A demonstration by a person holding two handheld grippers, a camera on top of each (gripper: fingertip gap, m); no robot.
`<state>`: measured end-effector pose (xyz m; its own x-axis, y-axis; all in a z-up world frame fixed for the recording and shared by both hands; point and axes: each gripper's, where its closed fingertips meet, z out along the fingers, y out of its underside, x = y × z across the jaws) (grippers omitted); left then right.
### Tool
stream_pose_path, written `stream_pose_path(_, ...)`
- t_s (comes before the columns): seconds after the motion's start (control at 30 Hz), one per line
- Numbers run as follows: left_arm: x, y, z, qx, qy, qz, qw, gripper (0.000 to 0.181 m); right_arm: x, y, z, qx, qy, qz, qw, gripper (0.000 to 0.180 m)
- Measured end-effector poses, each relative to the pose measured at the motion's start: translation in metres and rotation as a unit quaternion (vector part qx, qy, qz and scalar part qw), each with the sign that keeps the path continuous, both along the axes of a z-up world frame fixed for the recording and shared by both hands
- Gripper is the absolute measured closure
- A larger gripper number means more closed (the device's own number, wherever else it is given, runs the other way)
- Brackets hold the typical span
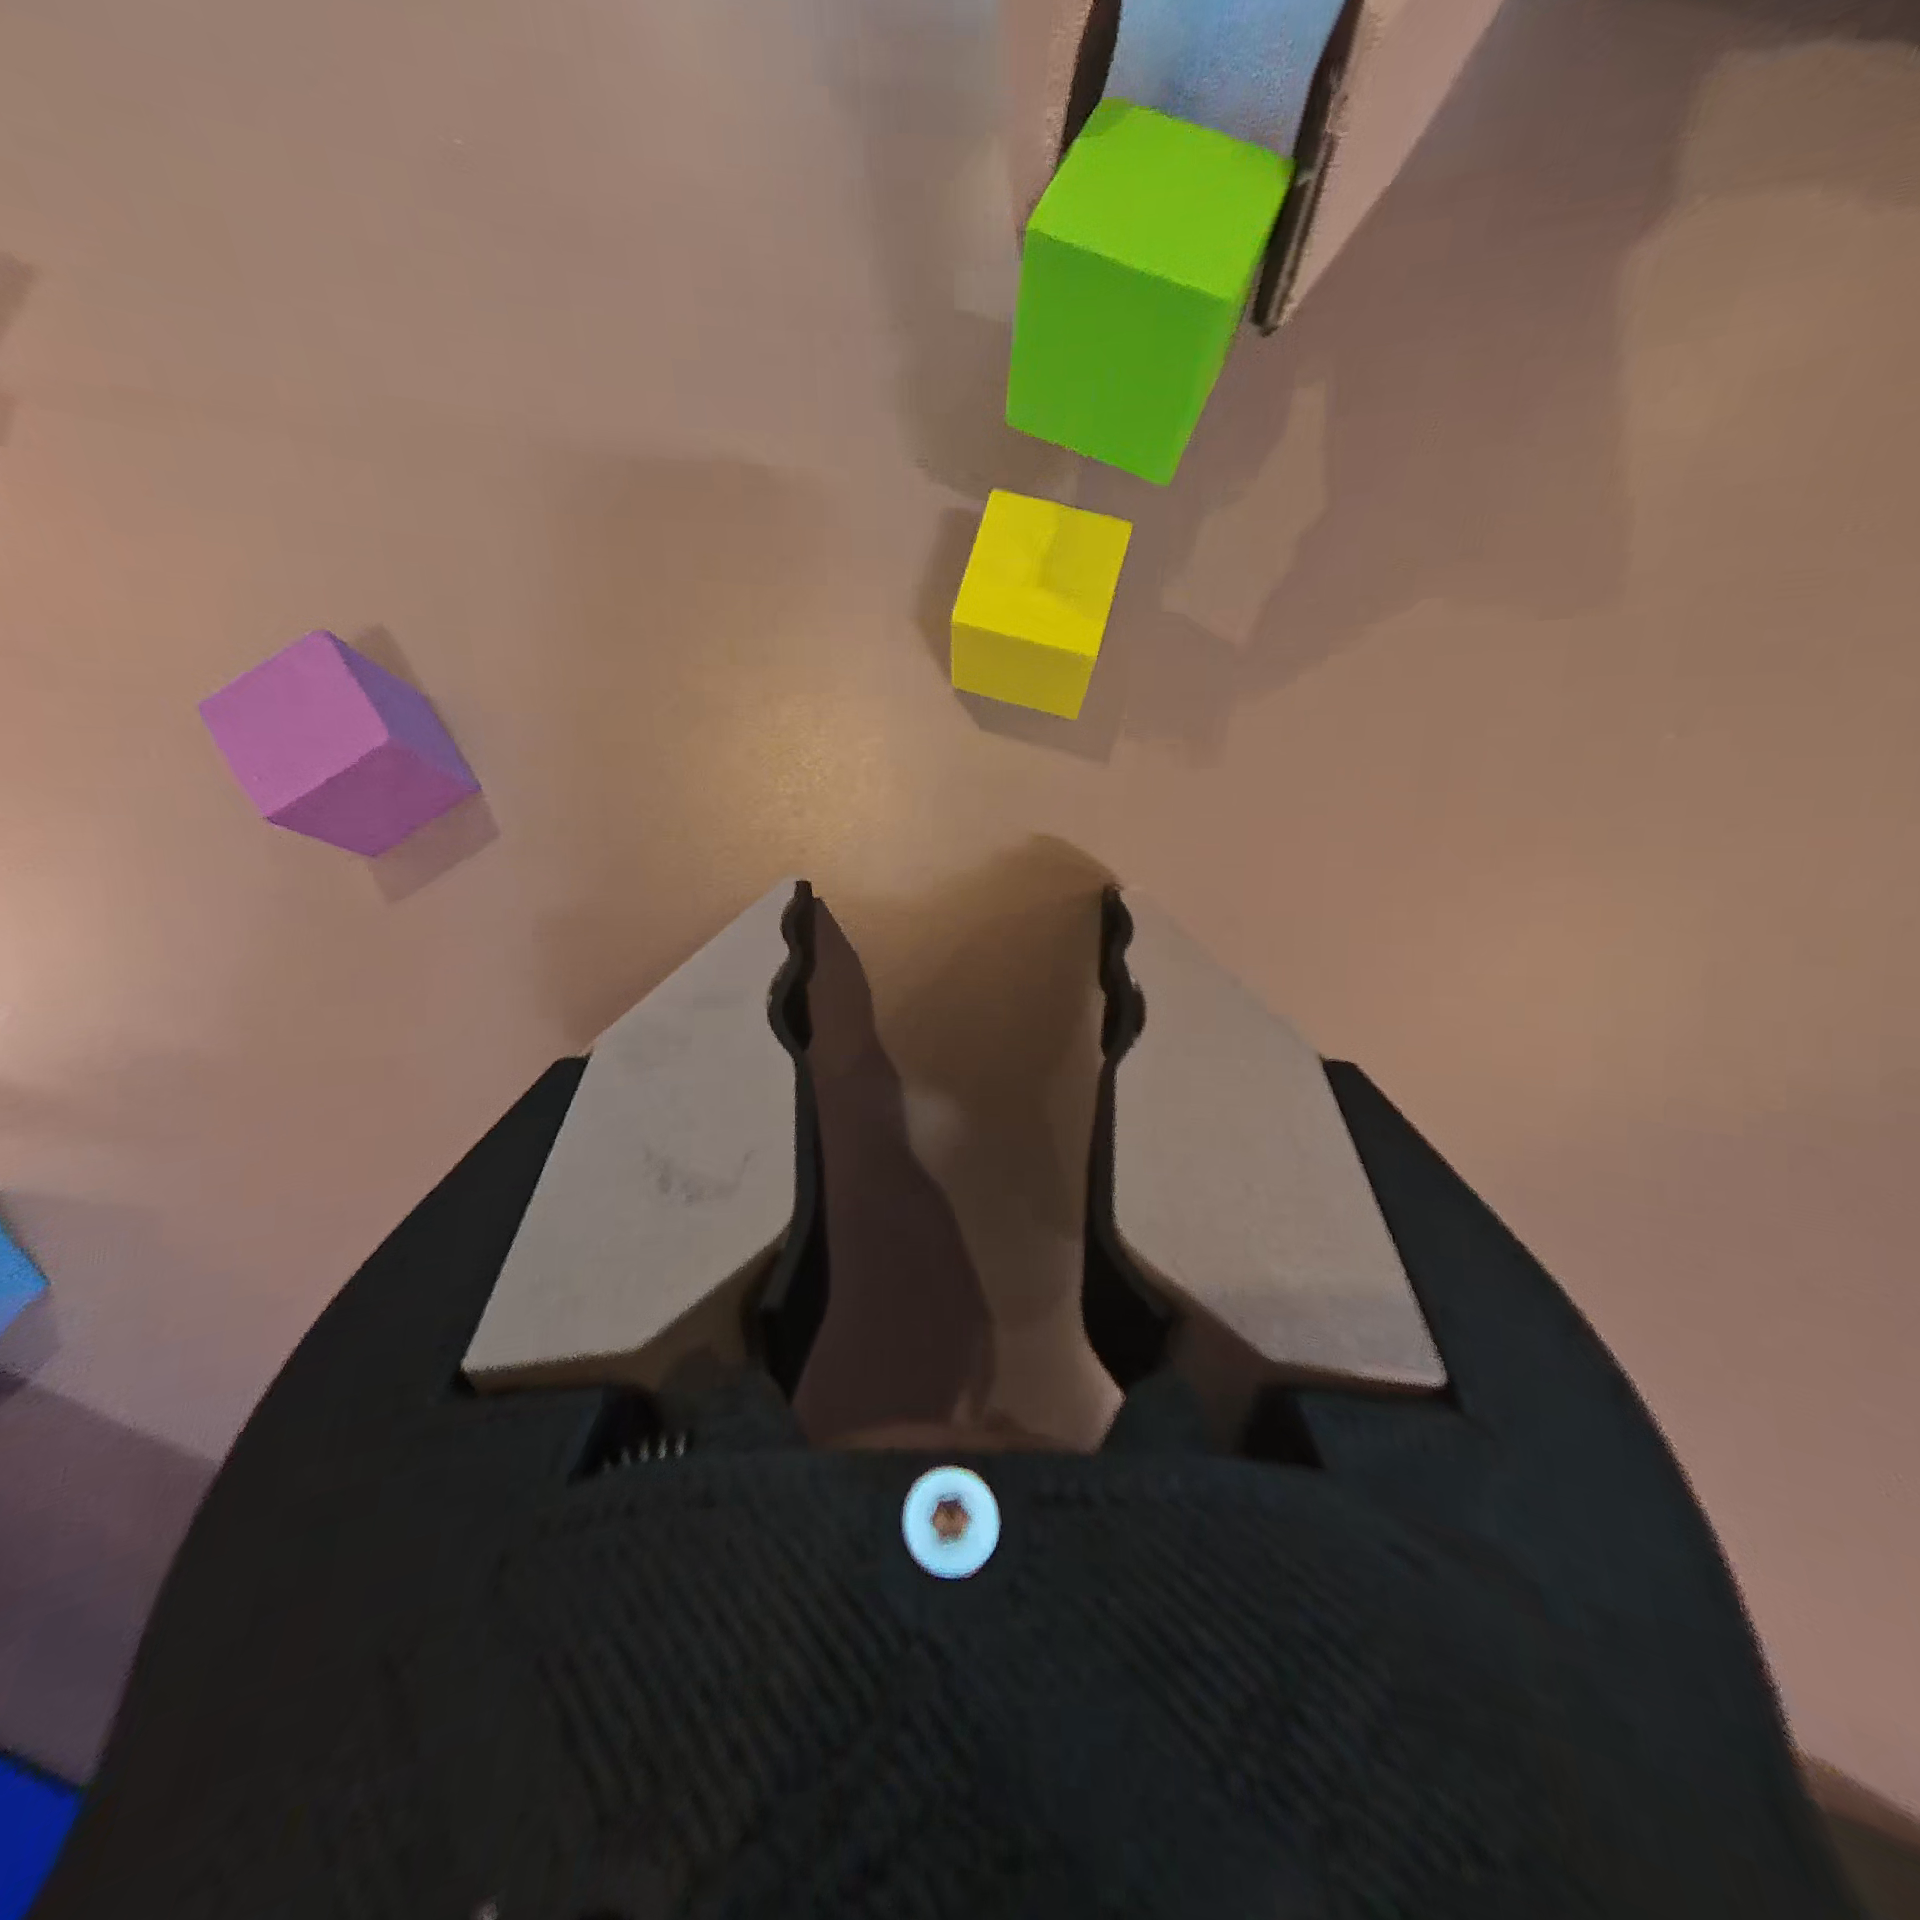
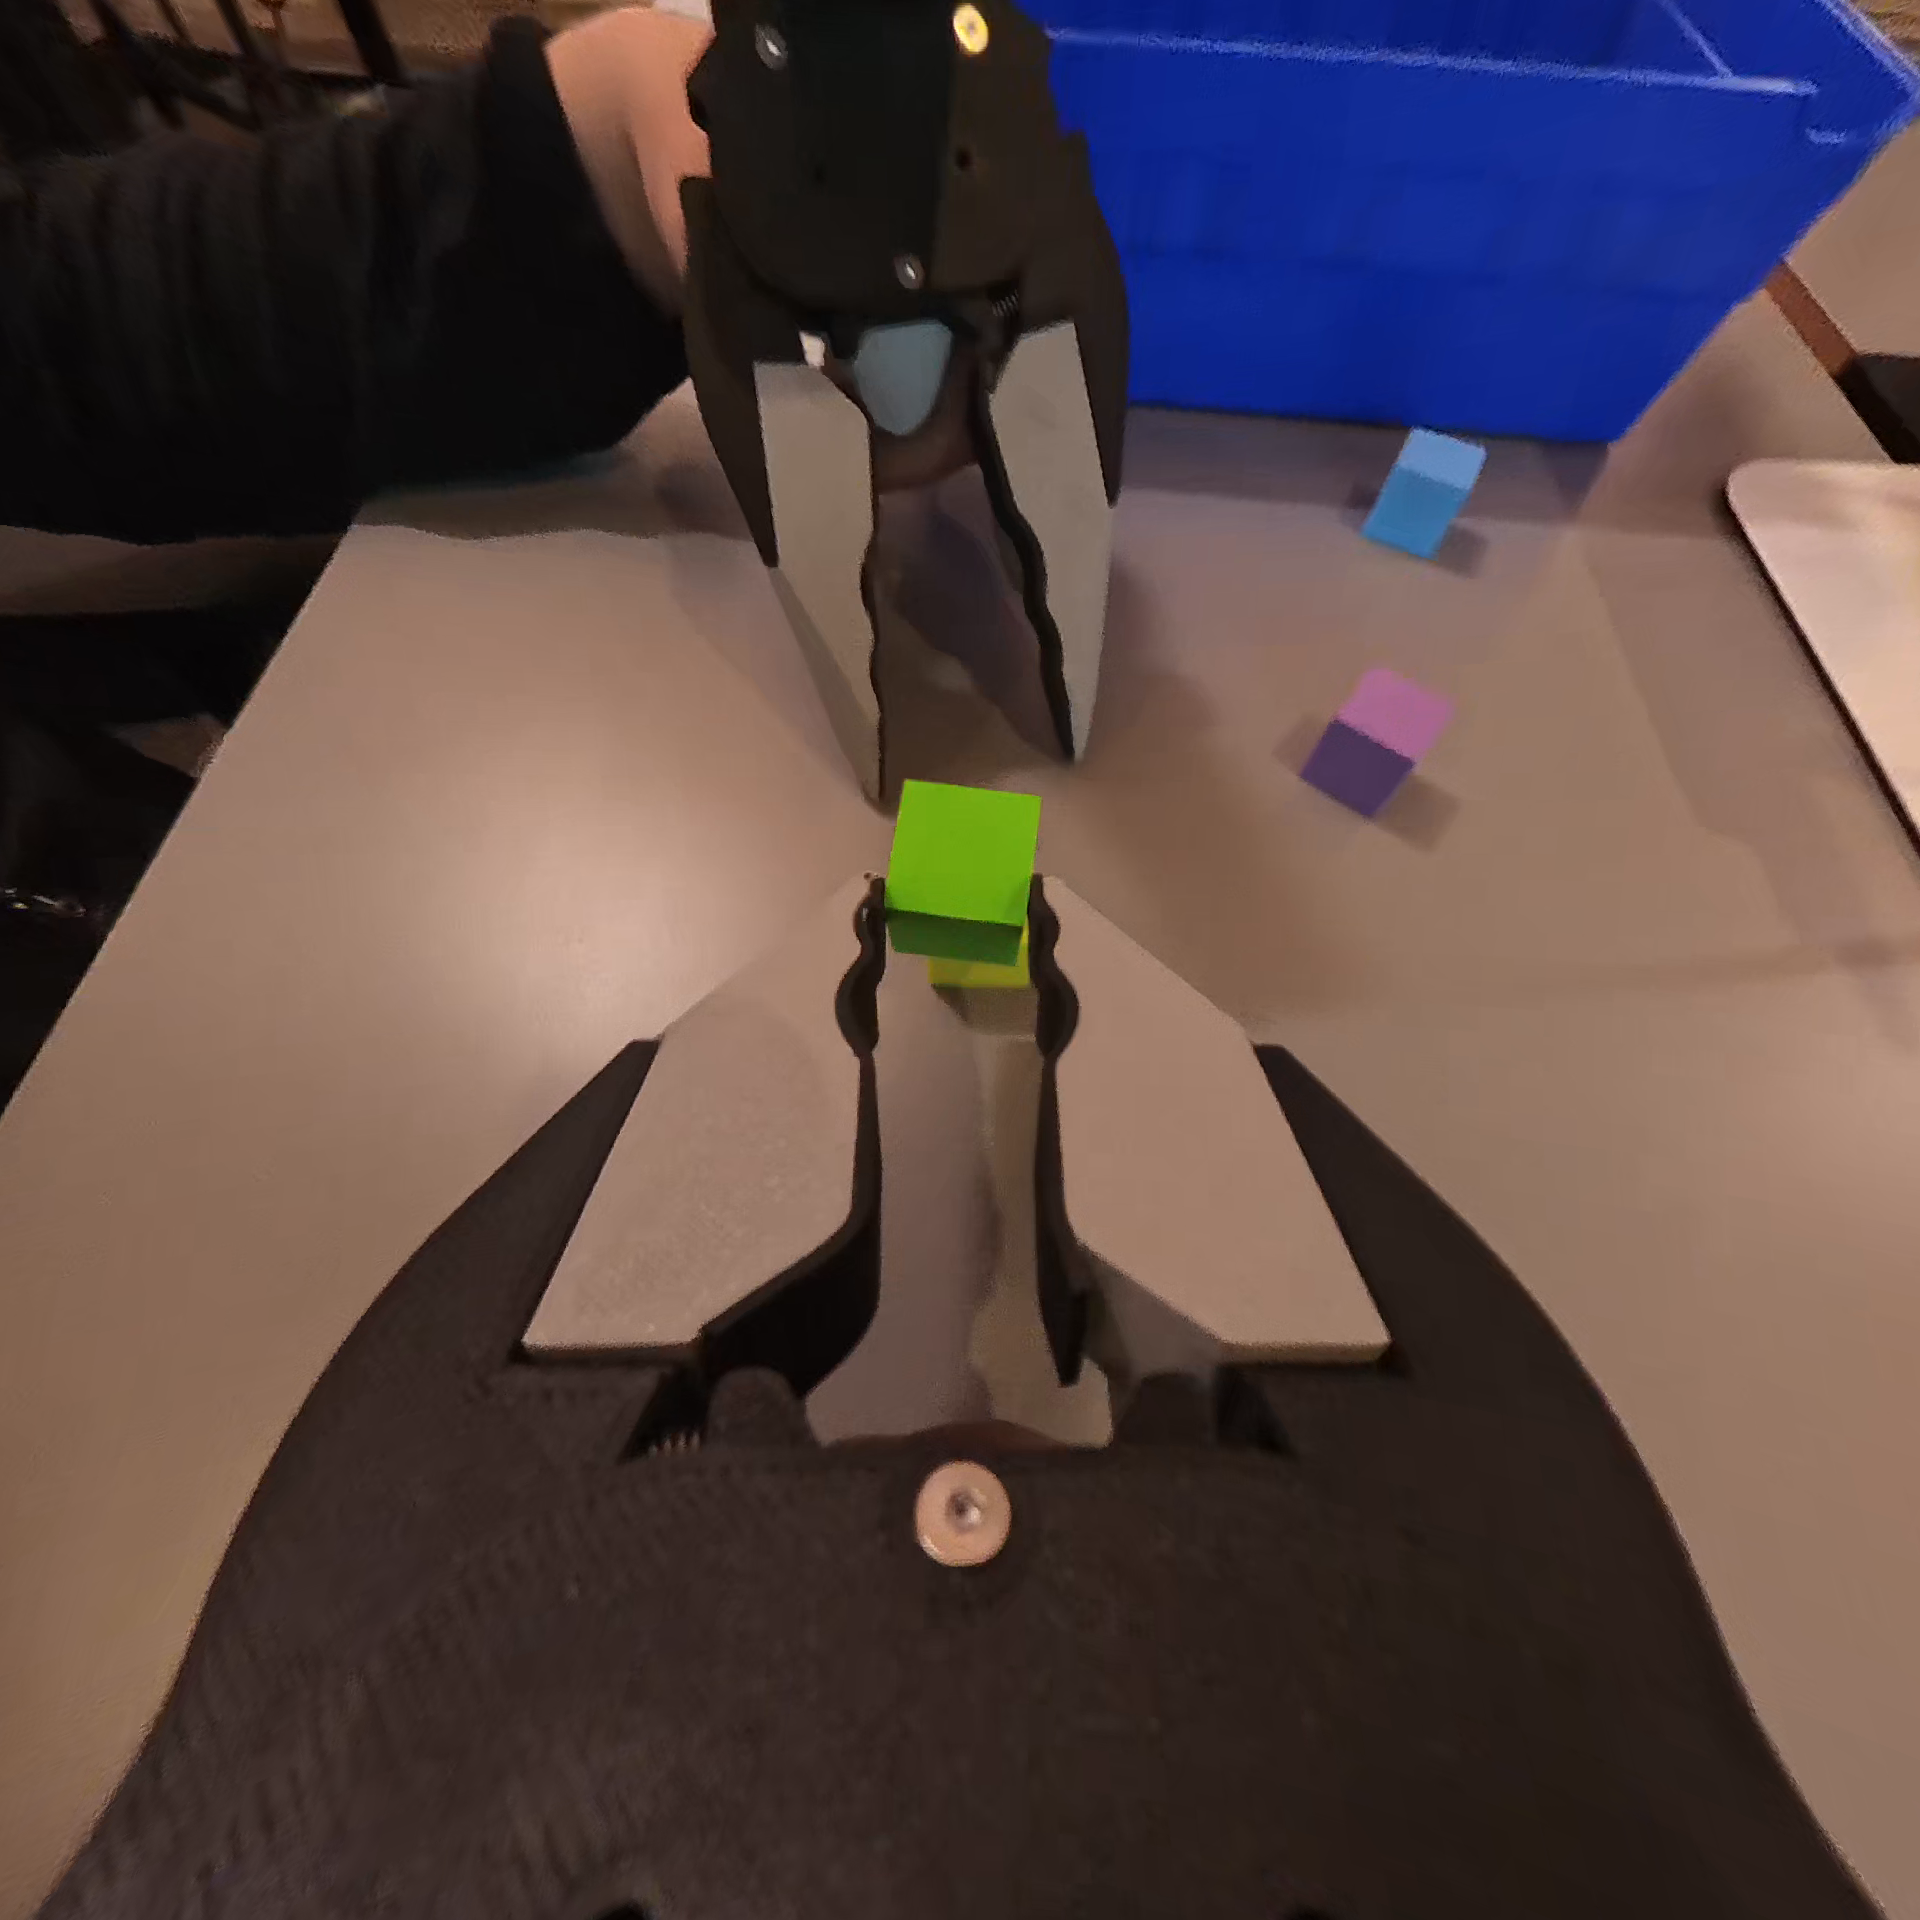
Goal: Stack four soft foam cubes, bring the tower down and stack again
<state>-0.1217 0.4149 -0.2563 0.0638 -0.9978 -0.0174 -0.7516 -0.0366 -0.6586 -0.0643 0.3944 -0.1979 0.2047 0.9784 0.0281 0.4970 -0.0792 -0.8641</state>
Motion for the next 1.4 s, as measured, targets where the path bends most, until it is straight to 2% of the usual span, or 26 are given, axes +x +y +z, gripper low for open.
stream_pose_path(0.23, 0.002, 0.001, 0.000, 0.008, -0.001, -0.001, 1.000, 0.126, -0.013, 0.004, 0.007, -0.010, -0.035, 0.072, 0.997, 0.155)
stream_pose_path(0.47, 0.002, 0.001, 0.000, 0.005, -0.001, 0.000, 1.000, 0.126, -0.013, 0.008, -0.005, -0.030, -0.041, 0.096, 0.994, 0.155)
stream_pose_path(1.0, 0.005, -0.001, 0.000, 0.005, -0.007, -0.001, 1.000, 0.127, -0.015, 0.007, -0.022, -0.024, -0.078, 0.089, 0.993, 0.155)
stream_pose_path(1.4, 0.005, -0.001, 0.000, 0.003, -0.008, -0.001, 1.000, 0.128, -0.015, 0.007, -0.022, -0.029, -0.076, 0.087, 0.993, 0.155)
